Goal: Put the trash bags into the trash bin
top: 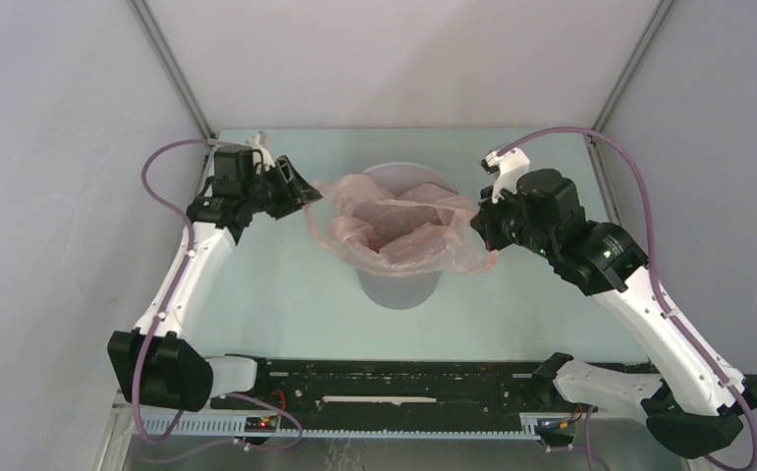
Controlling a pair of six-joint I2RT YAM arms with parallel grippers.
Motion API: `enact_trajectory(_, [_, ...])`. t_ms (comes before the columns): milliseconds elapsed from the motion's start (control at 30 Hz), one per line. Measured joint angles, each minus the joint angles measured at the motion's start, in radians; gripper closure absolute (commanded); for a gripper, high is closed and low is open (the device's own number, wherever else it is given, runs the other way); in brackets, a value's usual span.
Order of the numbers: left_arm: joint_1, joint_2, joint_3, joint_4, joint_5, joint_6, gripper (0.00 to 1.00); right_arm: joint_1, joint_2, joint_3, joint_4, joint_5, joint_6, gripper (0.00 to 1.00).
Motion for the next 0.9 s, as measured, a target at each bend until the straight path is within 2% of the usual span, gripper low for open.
enact_trajectory(100, [0.000,0.029,0.000,0.031,0.016,-0.020,0.67,-0.054,0.003,0.000,0.018,-0.051,0.014,1.00])
enact_trajectory(267, [0.000,0.041,0.000,0.092,0.050,-0.049,0.98,-0.103,0.033,0.000,0.046,-0.124,0.030,1.00])
enact_trajectory(400, [0.000,0.056,0.000,0.124,0.054,-0.060,1.00,-0.142,0.071,0.000,0.069,-0.154,0.054,1.00])
enact_trajectory(667, [0.000,0.100,0.000,0.140,0.042,-0.066,1.00,-0.305,0.169,-0.001,0.117,-0.161,0.146,1.00])
enact_trajectory(900, [0.000,0.160,0.000,0.176,0.041,-0.087,1.00,-0.409,0.257,0.000,0.167,-0.253,0.223,0.98])
